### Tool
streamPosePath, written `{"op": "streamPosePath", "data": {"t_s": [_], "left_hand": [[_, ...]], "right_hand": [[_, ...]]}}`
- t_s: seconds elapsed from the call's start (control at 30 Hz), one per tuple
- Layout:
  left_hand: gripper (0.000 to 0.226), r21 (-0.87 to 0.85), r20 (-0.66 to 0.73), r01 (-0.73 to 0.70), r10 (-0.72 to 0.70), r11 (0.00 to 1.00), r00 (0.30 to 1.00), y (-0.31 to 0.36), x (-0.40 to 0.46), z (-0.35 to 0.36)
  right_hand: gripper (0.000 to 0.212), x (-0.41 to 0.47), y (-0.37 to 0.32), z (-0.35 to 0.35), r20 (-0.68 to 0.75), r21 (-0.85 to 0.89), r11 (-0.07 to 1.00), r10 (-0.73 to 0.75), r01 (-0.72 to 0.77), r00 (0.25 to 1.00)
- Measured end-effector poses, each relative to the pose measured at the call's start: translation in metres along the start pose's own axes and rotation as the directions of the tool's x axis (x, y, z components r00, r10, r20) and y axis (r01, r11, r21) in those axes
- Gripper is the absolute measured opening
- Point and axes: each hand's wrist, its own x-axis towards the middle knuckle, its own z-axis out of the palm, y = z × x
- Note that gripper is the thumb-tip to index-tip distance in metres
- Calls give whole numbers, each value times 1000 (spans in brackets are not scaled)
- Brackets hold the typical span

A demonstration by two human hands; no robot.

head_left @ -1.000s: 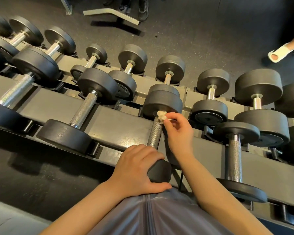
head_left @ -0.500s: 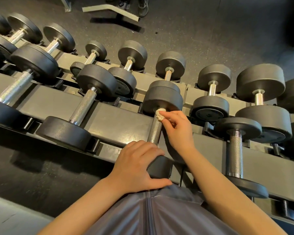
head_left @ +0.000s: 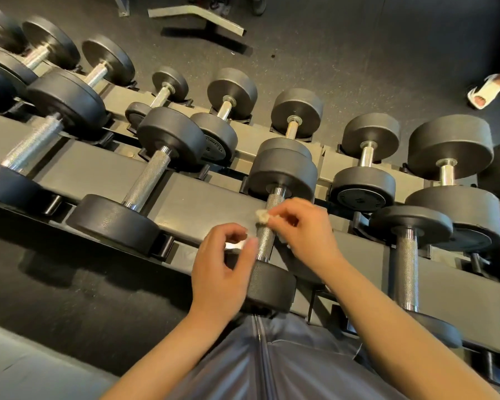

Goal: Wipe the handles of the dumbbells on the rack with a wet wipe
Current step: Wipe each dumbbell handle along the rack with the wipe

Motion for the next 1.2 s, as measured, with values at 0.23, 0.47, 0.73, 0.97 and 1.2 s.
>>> {"op": "streamPosePath", "data": {"t_s": [0.23,0.47,0.73,0.97,1.2], "left_hand": [[16,-175,-90,283,-301,943,949,-1,6,4],[20,-163,-205,239,-270,957,941,1,4,9],[16,-155,-237,243,-275,957,932,0,4,10],[13,-125,-298,189,-218,974,929,-3,3,11],[16,-10,-230,171,-168,985,959,-3,5,9]], "right_hand": [[12,16,-1,10,-161,-163,986,-48,21,986],[16,-11,3,-11,300,118,993,-27,-9,954],[17,11,-10,-11,301,-138,983,-78,125,950],[13,-2,-5,-27,723,81,995,-96,53,684],[20,22,-38,-5,718,-106,900,-225,423,659]]}}
